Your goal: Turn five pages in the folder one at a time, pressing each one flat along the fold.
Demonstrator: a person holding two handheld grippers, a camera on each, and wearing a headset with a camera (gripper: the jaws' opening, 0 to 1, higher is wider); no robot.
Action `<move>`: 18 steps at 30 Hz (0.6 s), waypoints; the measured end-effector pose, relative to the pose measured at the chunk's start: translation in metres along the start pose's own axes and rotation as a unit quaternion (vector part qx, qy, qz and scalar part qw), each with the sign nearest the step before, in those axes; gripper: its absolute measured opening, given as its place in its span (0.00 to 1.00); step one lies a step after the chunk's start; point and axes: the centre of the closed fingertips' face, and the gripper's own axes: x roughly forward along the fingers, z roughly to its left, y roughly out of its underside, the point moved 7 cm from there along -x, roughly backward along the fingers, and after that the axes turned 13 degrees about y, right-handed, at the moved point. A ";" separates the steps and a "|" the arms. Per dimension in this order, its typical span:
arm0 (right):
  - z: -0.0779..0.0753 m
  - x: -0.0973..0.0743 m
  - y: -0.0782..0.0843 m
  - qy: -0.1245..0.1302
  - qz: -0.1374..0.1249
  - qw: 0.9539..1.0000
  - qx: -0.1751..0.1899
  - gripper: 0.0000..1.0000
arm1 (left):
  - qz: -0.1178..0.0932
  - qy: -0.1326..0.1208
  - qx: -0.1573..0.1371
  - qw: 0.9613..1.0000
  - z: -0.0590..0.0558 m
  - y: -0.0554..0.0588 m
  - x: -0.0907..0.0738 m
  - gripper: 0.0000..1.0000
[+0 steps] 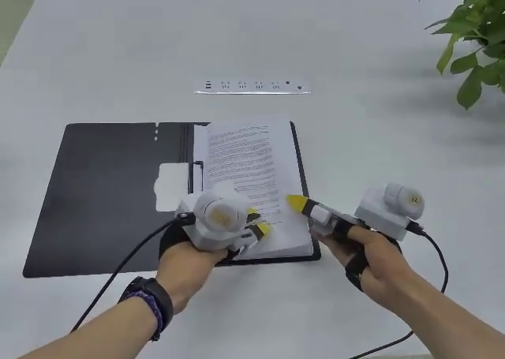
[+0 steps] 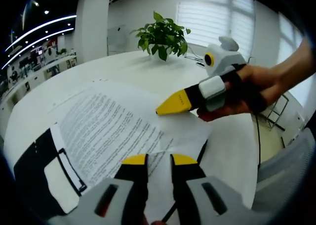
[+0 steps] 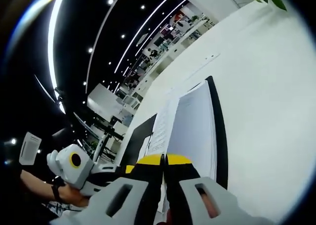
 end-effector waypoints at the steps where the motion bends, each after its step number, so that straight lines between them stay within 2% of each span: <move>1: 0.001 0.000 0.000 0.000 0.000 1.000 0.001 0.00 | 0.000 -0.002 -0.003 1.000 0.000 0.001 -0.002 0.22; 12: 0.012 -0.004 -0.005 -0.005 -0.012 1.000 -0.002 0.00 | -0.018 -0.023 -0.028 0.999 -0.004 0.007 -0.030 0.35; 15: 0.016 -0.005 -0.006 -0.007 -0.015 1.000 -0.002 0.00 | -0.012 -0.033 -0.030 0.999 -0.004 0.014 -0.038 0.41; 18: 0.021 -0.007 -0.006 -0.010 -0.021 1.000 0.004 0.00 | -0.015 -0.042 -0.038 0.998 -0.003 0.019 -0.048 0.43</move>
